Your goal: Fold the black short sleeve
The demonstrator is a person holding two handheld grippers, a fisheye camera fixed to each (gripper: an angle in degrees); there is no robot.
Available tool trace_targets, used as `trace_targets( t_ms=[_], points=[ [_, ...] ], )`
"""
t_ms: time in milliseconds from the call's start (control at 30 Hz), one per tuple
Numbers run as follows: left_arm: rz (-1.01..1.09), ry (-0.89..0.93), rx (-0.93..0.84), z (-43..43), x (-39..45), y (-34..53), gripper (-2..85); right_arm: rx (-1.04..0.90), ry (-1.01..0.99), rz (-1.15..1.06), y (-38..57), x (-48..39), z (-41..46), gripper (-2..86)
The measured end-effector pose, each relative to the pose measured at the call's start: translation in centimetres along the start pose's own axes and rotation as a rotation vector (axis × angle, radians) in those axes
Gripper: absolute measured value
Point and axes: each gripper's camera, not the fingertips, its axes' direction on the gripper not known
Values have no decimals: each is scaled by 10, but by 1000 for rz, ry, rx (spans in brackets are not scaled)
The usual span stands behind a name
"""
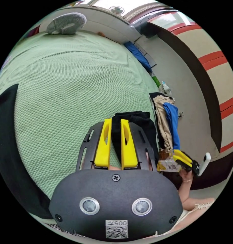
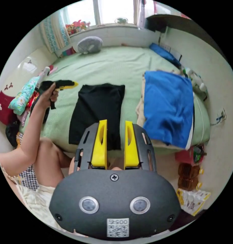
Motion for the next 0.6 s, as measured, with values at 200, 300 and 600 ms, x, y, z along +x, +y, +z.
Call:
trace_targets(
  t_ms=[200, 300, 600],
  points=[
    [77, -108, -19, 17, 33, 9, 77, -51, 37, -205, -77, -29, 67, 103],
    [123, -145, -69, 30, 49, 12, 83, -130, 66, -214, -102, -36, 102, 102],
    [188, -314, -102, 43, 76, 28, 86, -147, 77, -259, -133, -56, 122, -13]
  ],
)
